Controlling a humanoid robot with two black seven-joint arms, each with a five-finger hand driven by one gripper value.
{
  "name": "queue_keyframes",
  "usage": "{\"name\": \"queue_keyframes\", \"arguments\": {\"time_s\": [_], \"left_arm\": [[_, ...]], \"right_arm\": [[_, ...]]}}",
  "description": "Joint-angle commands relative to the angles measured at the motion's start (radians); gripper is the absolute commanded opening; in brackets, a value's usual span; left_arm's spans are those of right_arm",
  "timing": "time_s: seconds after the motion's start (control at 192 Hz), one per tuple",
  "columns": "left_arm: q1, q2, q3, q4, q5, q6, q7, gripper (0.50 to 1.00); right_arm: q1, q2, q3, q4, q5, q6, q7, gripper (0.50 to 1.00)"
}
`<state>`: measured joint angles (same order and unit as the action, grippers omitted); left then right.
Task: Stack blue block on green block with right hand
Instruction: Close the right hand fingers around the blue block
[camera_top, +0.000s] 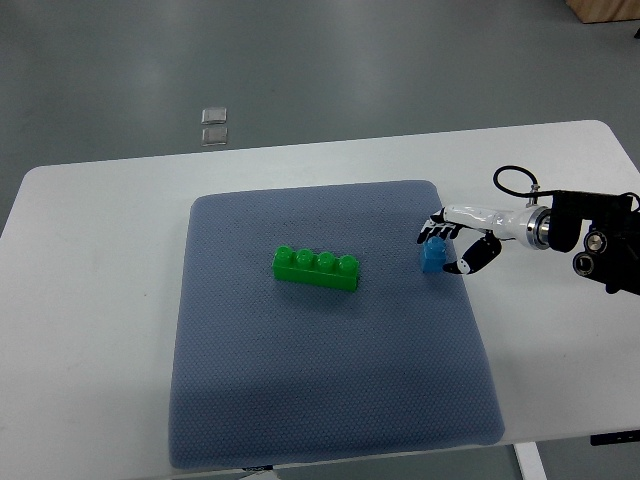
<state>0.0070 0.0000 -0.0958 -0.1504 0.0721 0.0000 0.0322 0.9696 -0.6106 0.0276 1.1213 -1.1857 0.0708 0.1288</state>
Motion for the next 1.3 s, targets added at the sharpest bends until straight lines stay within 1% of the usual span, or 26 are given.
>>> {"name": "queue_keyframes", "arguments": {"time_s": [0.0, 0.308, 1.018, 1.096, 1.227, 1.294], "left_arm": [[0.001, 0.000, -0.001, 0.000, 0.000, 0.000, 0.000, 1.000], [0.001, 0.000, 0.001, 0.000, 0.000, 0.000, 0.000, 1.000], [-0.001, 0.000, -0.001, 0.000, 0.000, 0.000, 0.000, 1.000], [0.001, 0.000, 0.001, 0.000, 0.000, 0.000, 0.000, 1.000], [-0.001, 0.000, -0.001, 0.000, 0.000, 0.000, 0.000, 1.000], [-0.001, 0.000, -0.001, 0.000, 0.000, 0.000, 0.000, 1.000]], "right_arm": [[0.001, -0.003, 0.000, 0.000, 0.000, 0.001, 0.000, 0.699], [0.011, 0.002, 0.000, 0.000, 0.000, 0.000, 0.000, 0.660], [0.012, 0.005, -0.012, -0.005, 0.000, 0.001, 0.000, 0.643], [0.014, 0.005, -0.012, -0.005, 0.000, 0.001, 0.000, 0.623], [0.014, 0.005, -0.012, -0.005, -0.003, 0.001, 0.002, 0.611], [0.014, 0.005, -0.012, -0.006, -0.003, 0.001, 0.002, 0.588]]}}
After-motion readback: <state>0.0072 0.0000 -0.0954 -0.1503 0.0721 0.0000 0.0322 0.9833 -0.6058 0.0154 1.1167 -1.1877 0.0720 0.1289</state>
